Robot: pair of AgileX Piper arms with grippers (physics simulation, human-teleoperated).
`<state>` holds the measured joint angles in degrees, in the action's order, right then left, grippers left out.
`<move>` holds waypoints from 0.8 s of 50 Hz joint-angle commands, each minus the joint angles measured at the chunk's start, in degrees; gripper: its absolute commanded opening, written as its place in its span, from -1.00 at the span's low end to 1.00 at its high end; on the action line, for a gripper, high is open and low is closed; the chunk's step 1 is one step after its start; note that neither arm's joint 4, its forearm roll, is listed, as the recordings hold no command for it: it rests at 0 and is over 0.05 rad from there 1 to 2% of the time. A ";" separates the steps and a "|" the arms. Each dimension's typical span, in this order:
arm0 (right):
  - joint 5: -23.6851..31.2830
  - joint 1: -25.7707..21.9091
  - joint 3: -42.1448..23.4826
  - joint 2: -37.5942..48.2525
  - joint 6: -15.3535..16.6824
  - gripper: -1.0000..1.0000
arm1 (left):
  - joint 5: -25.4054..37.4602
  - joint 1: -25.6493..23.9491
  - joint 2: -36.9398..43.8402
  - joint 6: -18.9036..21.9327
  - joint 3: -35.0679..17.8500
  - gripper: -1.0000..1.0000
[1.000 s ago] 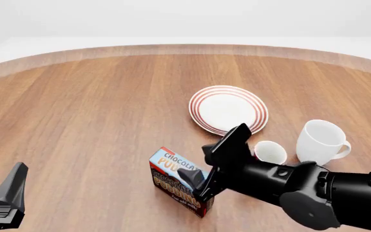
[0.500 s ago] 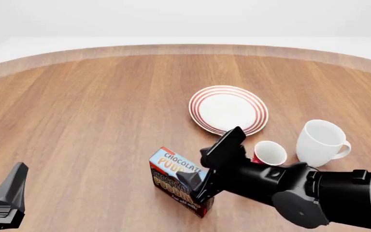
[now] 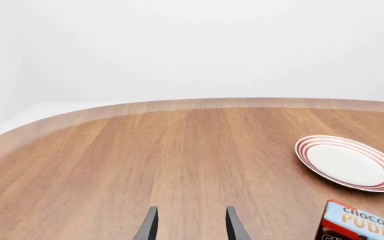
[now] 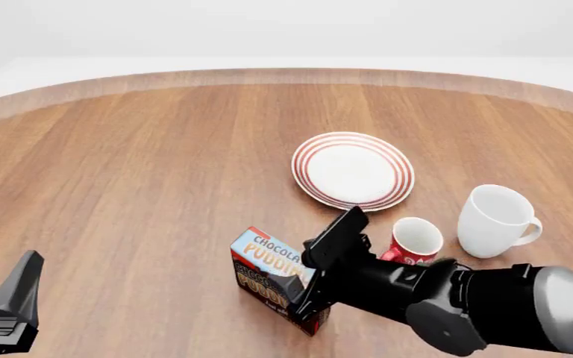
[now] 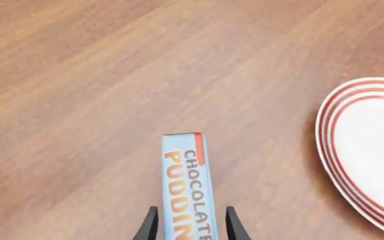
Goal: Put the chocolate pudding to the right of the plate.
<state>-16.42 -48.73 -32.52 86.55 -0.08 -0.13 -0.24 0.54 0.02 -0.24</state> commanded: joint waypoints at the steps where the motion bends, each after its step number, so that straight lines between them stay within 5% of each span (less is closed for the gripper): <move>1: -0.82 -0.17 0.64 0.62 -0.33 1.00 | 0.00 0.00 0.02 -0.03 0.00 1.00; 38: -6.98 0.48 1.71 9.97 -2.64 1.00 | -0.01 -0.03 0.05 -0.05 0.00 1.00; 39: -7.29 1.66 2.25 9.58 -0.90 -1.00 | -0.01 -0.04 0.03 0.01 0.00 1.00; 40: -7.23 0.91 2.15 9.76 -1.72 -1.00 | -0.01 -0.04 0.01 0.04 0.00 1.00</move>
<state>-21.66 -49.00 -32.42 92.44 -2.08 -0.14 -0.27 0.57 0.03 -0.24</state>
